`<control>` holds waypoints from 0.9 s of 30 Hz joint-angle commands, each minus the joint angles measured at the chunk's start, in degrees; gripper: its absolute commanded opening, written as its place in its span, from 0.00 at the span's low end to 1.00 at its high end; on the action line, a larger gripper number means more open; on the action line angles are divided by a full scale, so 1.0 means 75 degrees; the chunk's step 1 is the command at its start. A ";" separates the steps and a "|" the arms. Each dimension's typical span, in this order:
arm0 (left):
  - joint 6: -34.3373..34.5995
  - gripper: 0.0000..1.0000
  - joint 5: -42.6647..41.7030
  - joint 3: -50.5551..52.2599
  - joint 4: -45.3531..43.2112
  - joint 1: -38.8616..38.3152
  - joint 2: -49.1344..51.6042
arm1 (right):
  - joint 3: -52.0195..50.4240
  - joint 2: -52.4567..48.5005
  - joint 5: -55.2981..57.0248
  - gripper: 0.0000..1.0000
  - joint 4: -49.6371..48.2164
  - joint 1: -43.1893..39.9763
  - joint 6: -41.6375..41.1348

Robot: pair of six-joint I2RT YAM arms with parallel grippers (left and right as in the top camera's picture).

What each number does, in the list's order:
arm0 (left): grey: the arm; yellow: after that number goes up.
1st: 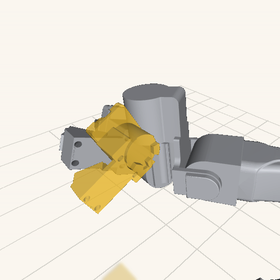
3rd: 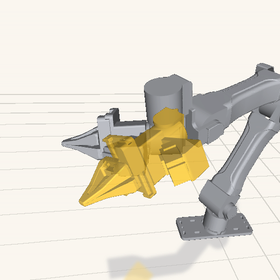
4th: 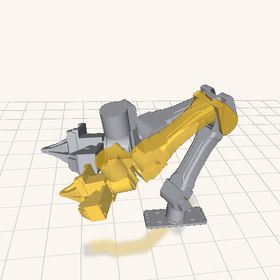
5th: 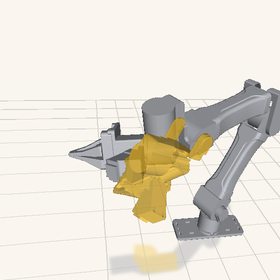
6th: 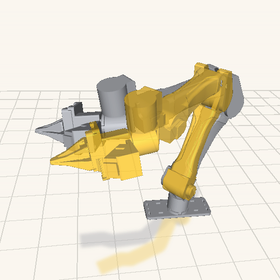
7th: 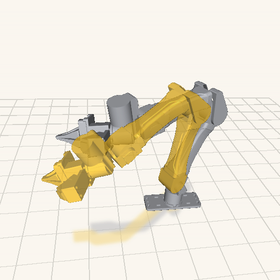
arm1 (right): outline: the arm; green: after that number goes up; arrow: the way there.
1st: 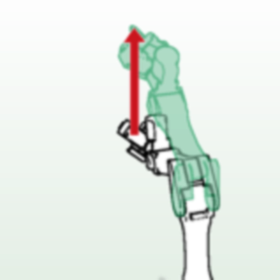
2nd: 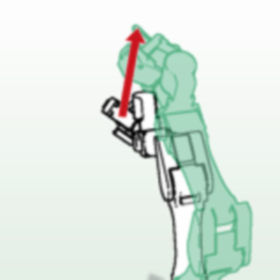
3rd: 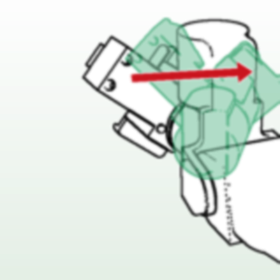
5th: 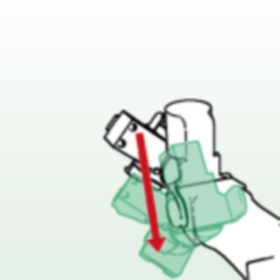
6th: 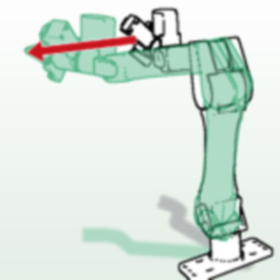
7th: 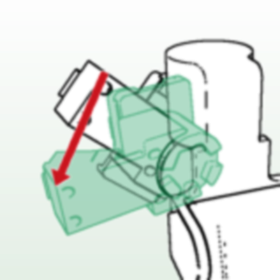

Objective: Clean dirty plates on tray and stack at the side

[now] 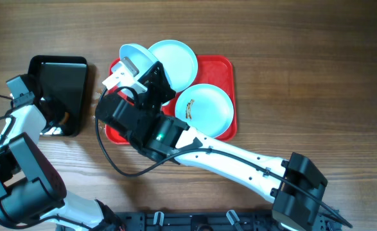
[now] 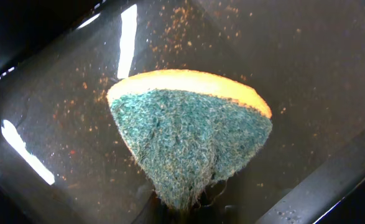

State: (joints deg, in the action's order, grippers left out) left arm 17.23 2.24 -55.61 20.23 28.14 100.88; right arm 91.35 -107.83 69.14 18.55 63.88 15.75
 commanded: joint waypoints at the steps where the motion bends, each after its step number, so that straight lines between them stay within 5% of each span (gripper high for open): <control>1: -0.0093 0.11 0.0073 0.0012 -0.0099 0.0035 -0.0067 | 0.0189 0.0178 -0.0052 0.04 0.0463 -0.0058 -0.1370; 4: -0.0079 0.29 -0.0099 0.0012 -0.0099 0.0035 -0.0321 | 0.0189 0.0178 -0.1291 0.04 0.1411 -0.0219 -0.2585; 5: -0.0064 0.52 -0.0099 0.0012 -0.0096 0.0035 -0.0443 | 0.0189 0.0178 -0.1632 0.04 0.1603 -0.0321 -0.2926; 7: -0.0061 0.71 -0.0096 0.0012 -0.0079 0.0035 -0.0822 | 0.0189 0.0181 -0.1859 0.04 0.1789 -0.0522 -0.3185; 12: -0.0061 0.66 -0.0096 0.0012 -0.0111 0.0035 -0.1856 | 0.0192 0.0574 -0.1897 0.04 0.1944 -0.0577 -0.3695; 16: -0.0061 0.97 -0.0096 0.0015 0.0213 0.0035 -0.1821 | 0.0192 0.0702 -0.2340 0.05 0.2393 -0.0656 -0.3631; 17: -0.0061 1.00 -0.0096 0.0015 0.0213 0.0035 -0.1821 | 0.0192 0.0816 -0.2136 0.04 0.2565 -0.0621 -0.4144; 19: -0.0061 1.00 -0.0096 0.0015 0.0219 0.0035 -0.1821 | 0.0189 0.0892 -0.4068 0.04 0.2477 -0.0801 -0.3139; 22: -0.0061 1.00 -0.0096 0.0015 0.0219 0.0035 -0.1821 | 0.0192 0.1125 -0.2629 0.04 0.3139 -0.1020 -0.4543; 25: -0.0061 1.00 -0.0096 0.0015 0.0219 0.0035 -0.1821 | 0.0189 0.1137 -0.0259 0.04 0.0944 -0.0650 0.0268; 27: -0.0061 1.00 -0.0096 0.0015 0.0219 0.0035 -0.1821 | 0.0189 0.1110 0.0262 0.04 -0.0329 -0.0536 0.1944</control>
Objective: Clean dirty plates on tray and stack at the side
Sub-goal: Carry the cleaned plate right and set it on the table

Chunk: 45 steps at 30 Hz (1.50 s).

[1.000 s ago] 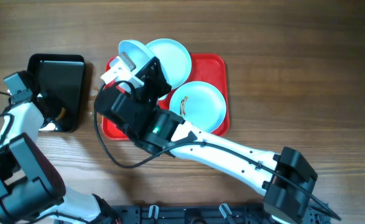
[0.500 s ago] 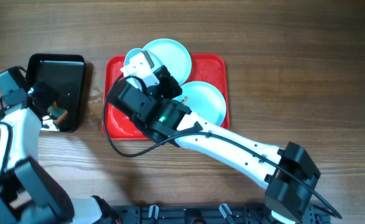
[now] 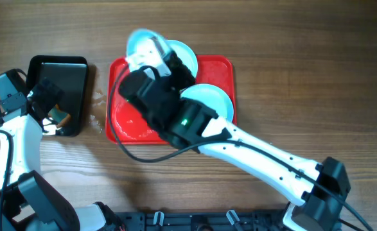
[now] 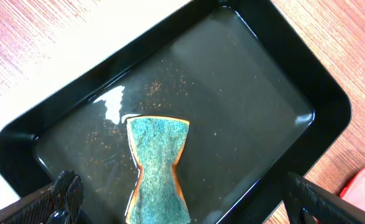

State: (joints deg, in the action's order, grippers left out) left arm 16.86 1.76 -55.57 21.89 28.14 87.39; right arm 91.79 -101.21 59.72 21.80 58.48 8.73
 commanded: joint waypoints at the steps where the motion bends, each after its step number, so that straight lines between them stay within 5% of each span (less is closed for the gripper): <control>1: -0.0012 1.00 -0.0032 0.0009 -0.0003 0.0035 -0.0023 | 0.0131 0.0227 0.1682 0.04 -0.0947 0.0201 0.2879; 3: -0.0012 1.00 -0.0032 0.0009 -0.0003 0.0035 -0.0023 | 0.0131 0.0230 0.1976 0.04 -0.0297 0.0192 0.0562; 5: -0.0012 1.00 -0.0032 0.0009 -0.0003 0.0035 -0.0023 | 0.0134 0.0300 0.0522 0.04 0.1821 0.0067 -0.2235; 8: -0.0012 1.00 -0.0032 0.0009 -0.0003 0.0035 -0.0023 | 0.0134 0.0565 -0.2987 0.04 0.3276 -0.0968 -0.4374; 11: -0.0012 1.00 -0.0032 0.0009 -0.0003 0.0035 -0.0023 | 0.0134 0.0968 -0.4226 0.04 0.4106 -0.2489 -0.5383; 17: -0.0012 1.00 -0.0032 0.0009 -0.0003 0.0035 -0.0023 | -0.0437 0.1174 -0.7000 0.04 0.4782 -0.6685 -0.5473; 22: -0.0012 1.00 -0.0032 0.0009 -0.0003 0.0035 -0.0023 | -0.2570 0.1172 -0.8300 0.04 0.2873 -0.8781 -0.5359; 45: -0.0012 1.00 -0.0032 0.0009 -0.0003 0.0035 -0.0023 | -0.3031 0.1172 -0.8052 0.04 0.2372 -0.8929 -0.4960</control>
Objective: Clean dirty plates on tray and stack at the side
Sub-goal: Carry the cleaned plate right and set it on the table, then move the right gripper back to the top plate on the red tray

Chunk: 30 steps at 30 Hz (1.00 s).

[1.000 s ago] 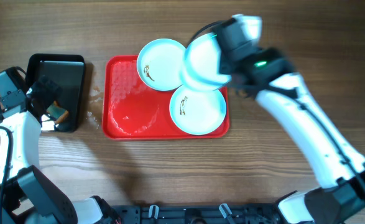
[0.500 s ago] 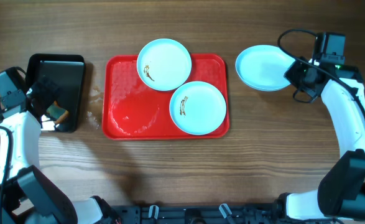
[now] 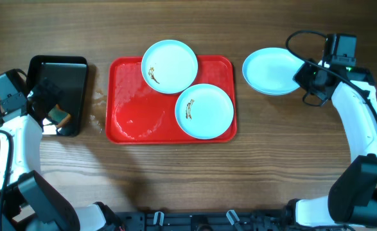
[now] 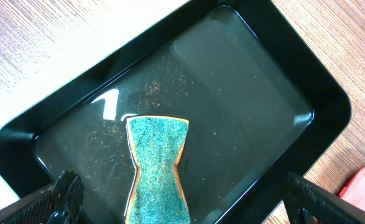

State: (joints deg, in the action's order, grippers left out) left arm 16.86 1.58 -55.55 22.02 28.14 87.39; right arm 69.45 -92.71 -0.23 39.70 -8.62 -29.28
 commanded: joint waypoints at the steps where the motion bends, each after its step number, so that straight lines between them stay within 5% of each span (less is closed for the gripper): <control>1: -0.0012 1.00 -0.0009 0.0006 -0.0020 0.0035 -0.0023 | -0.0224 0.0032 0.0204 0.05 -0.0236 0.0017 0.0102; 13: -0.0012 1.00 -0.0009 0.0006 -0.0020 0.0035 -0.0023 | -0.1067 -0.0385 -0.0172 0.05 -0.1361 0.0026 -0.0178; 16: -0.0012 1.00 -0.0009 0.0006 -0.0020 0.0035 -0.0023 | -0.1070 -0.0399 -0.0172 0.17 -0.1343 0.0026 -0.0175; 18: -0.0012 1.00 -0.0009 0.0006 -0.0020 0.0035 -0.0023 | -0.1070 -0.0399 -0.0175 0.36 -0.1346 0.0026 -0.0175; 23: -0.0012 1.00 -0.0009 0.0006 -0.0020 0.0035 -0.0023 | -0.0659 -0.0029 -0.1492 0.34 -0.1113 0.0026 0.0621; 25: -0.0012 1.00 -0.0009 0.0006 -0.0020 0.0035 -0.0023 | -0.0082 0.0478 -0.2372 0.44 -0.0487 0.0187 0.1064; 26: -0.0012 1.00 -0.0009 0.0006 -0.0020 0.0035 -0.0023 | 0.0178 0.0758 -0.2667 0.79 -0.0172 0.0405 0.1166; 27: -0.0012 1.00 -0.0009 0.0006 -0.0020 0.0035 -0.0023 | 0.0321 0.0962 -0.2833 1.00 0.0009 0.0638 0.1291; 30: -0.0012 1.00 -0.0009 0.0006 -0.0020 0.0035 -0.0023 | 0.0589 0.1335 -0.2996 1.00 0.0251 0.1813 0.1620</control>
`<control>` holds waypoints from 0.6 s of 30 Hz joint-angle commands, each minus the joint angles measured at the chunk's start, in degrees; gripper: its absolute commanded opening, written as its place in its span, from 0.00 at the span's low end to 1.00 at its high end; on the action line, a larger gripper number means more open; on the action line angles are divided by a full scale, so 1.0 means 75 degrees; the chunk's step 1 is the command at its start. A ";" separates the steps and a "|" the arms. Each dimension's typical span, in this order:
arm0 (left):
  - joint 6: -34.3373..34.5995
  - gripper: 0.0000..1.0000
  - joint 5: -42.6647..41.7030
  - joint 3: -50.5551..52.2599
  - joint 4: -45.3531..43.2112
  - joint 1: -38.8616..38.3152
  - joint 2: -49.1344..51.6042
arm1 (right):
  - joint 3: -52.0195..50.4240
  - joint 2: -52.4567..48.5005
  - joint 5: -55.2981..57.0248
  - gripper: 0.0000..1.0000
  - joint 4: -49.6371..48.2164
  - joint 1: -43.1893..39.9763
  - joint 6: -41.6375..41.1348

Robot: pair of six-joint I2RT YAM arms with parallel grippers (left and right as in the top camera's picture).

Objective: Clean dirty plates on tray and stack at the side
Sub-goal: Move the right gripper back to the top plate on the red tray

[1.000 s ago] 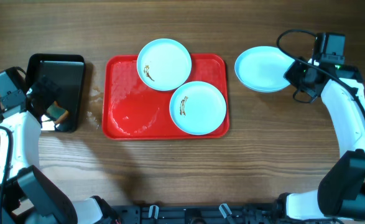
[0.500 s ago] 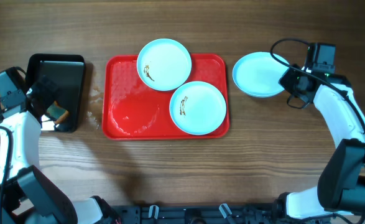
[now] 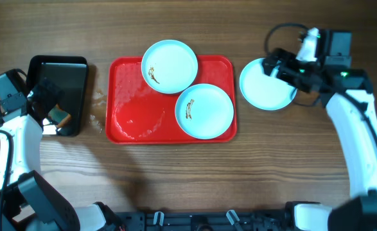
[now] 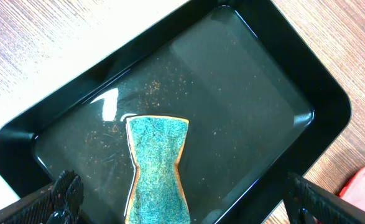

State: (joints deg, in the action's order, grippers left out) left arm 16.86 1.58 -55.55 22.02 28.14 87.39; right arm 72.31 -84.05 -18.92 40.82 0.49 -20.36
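The red tray (image 3: 133, 119) holds two light-blue plates with brown smears, one at the back (image 3: 169, 66) and one at the front right (image 3: 204, 110). A third, clean plate (image 3: 264, 86) lies on the table just right of the tray. My right gripper (image 3: 284, 67) reaches over that plate's upper right rim; its jaws are too small to read. My left gripper (image 4: 185, 208) hangs open above the green and yellow sponge (image 4: 157, 168), which lies in the black water basin (image 4: 331, 99). Overhead, that gripper (image 3: 47, 106) is over the basin (image 3: 58, 61).
Specks of dirt float in the basin water. A few water drops lie on the wood (image 3: 98, 99) between basin and tray. The tray's left half (image 3: 127, 115) is wet. Cables run behind the right arm (image 3: 361, 141).
My right gripper has moved left, from the clean plate's right edge to over its upper right rim. The plate now sits slightly lower and further left. Left gripper and sponge are unchanged.
First my left gripper was low in the basin with the sponge pinched, and my right held a plate over the tray's back left. Then the left gripper stood open above the freed sponge. Later the plate lay right of the tray, where it still is.
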 commanded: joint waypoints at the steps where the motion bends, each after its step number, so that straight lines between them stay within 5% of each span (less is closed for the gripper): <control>1: -0.0012 1.00 -0.0009 0.0006 -0.0020 0.0035 -0.0023 | 0.0259 0.0169 -0.0373 0.99 0.0166 0.1309 0.0513; 7: -0.0012 1.00 -0.0009 0.0006 -0.0020 0.0035 -0.0023 | 0.0597 -0.0568 0.0064 1.00 0.1355 0.3439 0.0455; 12: -0.0012 1.00 -0.0009 0.0006 -0.0020 0.0035 -0.0023 | 0.0592 -0.0565 -0.0067 1.00 0.0953 0.3512 -0.2655; 16: -0.0012 1.00 -0.0009 0.0006 -0.0020 0.0035 -0.0023 | 0.0554 -0.0621 0.0017 1.00 0.0076 0.3512 -0.2958; 18: -0.0012 1.00 -0.0009 0.0006 -0.0020 0.0035 -0.0023 | 0.0551 -0.0781 0.0495 1.00 -0.0460 0.3512 -0.2267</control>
State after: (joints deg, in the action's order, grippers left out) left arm 16.86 1.58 -55.55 22.02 28.14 87.39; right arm 75.18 -88.09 -19.00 40.62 26.85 -39.70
